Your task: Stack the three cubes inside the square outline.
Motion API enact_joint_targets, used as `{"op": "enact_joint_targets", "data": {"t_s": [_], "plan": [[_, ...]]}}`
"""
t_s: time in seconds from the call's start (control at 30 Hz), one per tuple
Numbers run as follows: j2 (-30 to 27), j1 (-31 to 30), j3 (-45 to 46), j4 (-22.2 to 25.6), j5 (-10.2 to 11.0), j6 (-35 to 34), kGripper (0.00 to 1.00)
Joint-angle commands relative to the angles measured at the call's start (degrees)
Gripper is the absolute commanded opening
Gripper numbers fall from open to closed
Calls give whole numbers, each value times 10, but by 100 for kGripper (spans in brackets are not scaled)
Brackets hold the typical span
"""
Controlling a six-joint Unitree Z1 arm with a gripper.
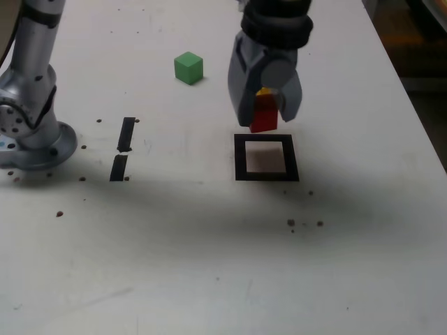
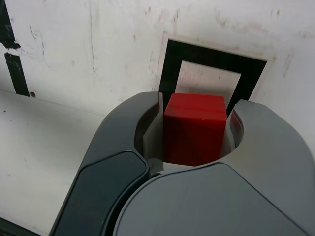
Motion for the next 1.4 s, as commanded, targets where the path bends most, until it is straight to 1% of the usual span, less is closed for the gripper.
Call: {"op": "enact_joint_targets", "data": {"t_s": [0.0, 0.27, 0.37, 0.43, 0.53, 0.63, 0.77, 0.87, 0.93, 1.0, 1.03, 1.1, 1.17, 1.23, 1.37], "plan": [[5, -9, -8, 4, -1, 1, 30], [27, -14, 5, -14, 0, 8, 30], [32, -14, 17, -37, 0, 13, 30], [38, -14, 32, -61, -5, 19, 30], [43, -13, 48, -83, -9, 25, 30], [44, -12, 54, -91, -6, 26, 31], [44, -11, 52, -94, 3, 26, 36], [44, -11, 52, -94, 7, 26, 43], [44, -11, 53, -93, 8, 27, 50], [45, -11, 54, -92, 9, 28, 61], [44, -11, 55, -92, 10, 30, 69], [44, -11, 55, -90, 10, 34, 83], [43, -11, 53, -87, 9, 38, 93], [40, -11, 51, -80, 9, 40, 98], [22, -10, 43, -53, 9, 42, 100]]}}
